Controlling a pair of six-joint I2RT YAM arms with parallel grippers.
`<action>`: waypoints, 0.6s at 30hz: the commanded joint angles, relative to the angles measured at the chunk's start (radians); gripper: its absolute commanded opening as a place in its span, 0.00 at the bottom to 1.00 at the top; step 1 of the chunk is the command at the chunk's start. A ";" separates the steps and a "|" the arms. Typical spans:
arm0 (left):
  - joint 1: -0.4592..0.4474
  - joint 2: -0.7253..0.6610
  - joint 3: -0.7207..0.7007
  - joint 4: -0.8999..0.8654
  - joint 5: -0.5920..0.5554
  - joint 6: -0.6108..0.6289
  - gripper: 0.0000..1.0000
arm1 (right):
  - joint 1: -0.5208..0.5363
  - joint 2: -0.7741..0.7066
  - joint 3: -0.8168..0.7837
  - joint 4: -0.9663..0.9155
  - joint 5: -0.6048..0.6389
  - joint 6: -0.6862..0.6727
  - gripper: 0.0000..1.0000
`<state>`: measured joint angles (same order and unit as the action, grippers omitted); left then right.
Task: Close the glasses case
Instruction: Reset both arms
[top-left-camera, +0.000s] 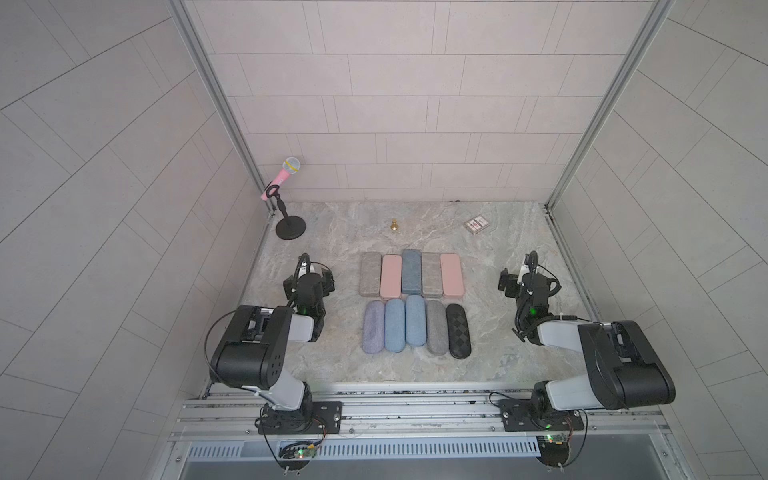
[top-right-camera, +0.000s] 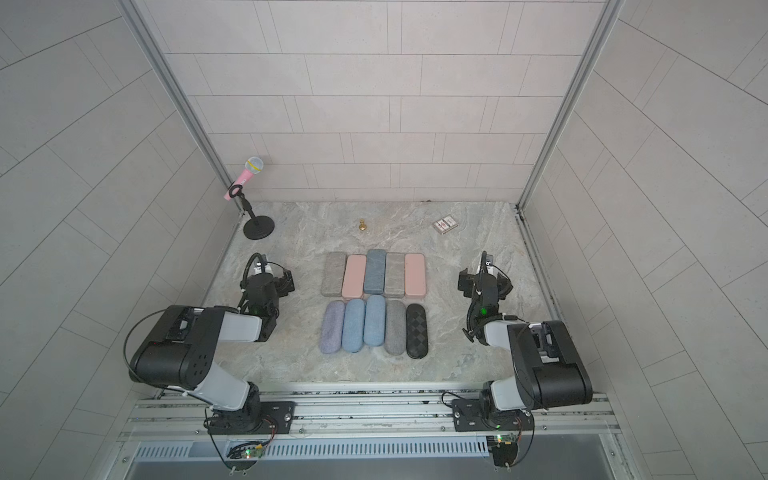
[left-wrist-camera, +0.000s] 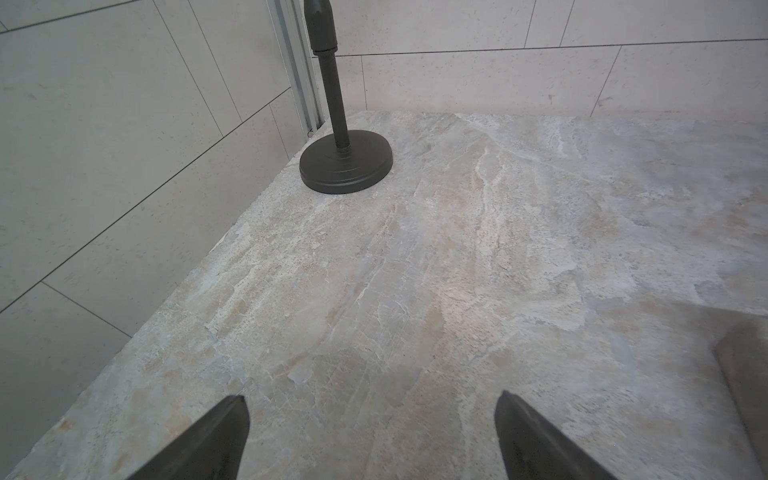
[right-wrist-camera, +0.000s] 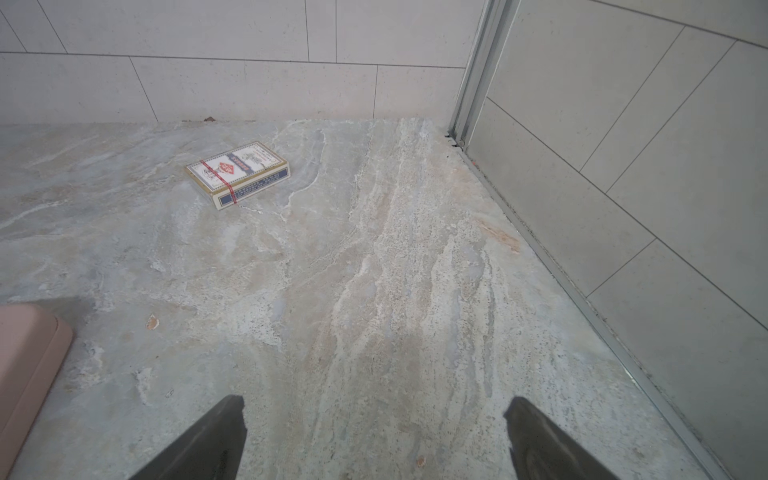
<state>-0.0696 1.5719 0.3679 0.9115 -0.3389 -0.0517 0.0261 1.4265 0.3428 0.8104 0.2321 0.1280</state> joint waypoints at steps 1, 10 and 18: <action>0.002 0.007 0.015 0.028 -0.013 0.010 1.00 | -0.003 0.033 -0.011 0.079 0.019 -0.007 1.00; 0.002 0.007 0.017 0.026 -0.015 0.010 1.00 | 0.000 0.104 0.042 0.035 0.031 -0.010 1.00; 0.002 0.007 0.020 0.021 -0.015 0.011 1.00 | 0.000 0.109 0.044 0.043 0.032 -0.009 1.00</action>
<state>-0.0696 1.5719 0.3683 0.9115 -0.3408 -0.0517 0.0261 1.5352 0.3725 0.8524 0.2489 0.1295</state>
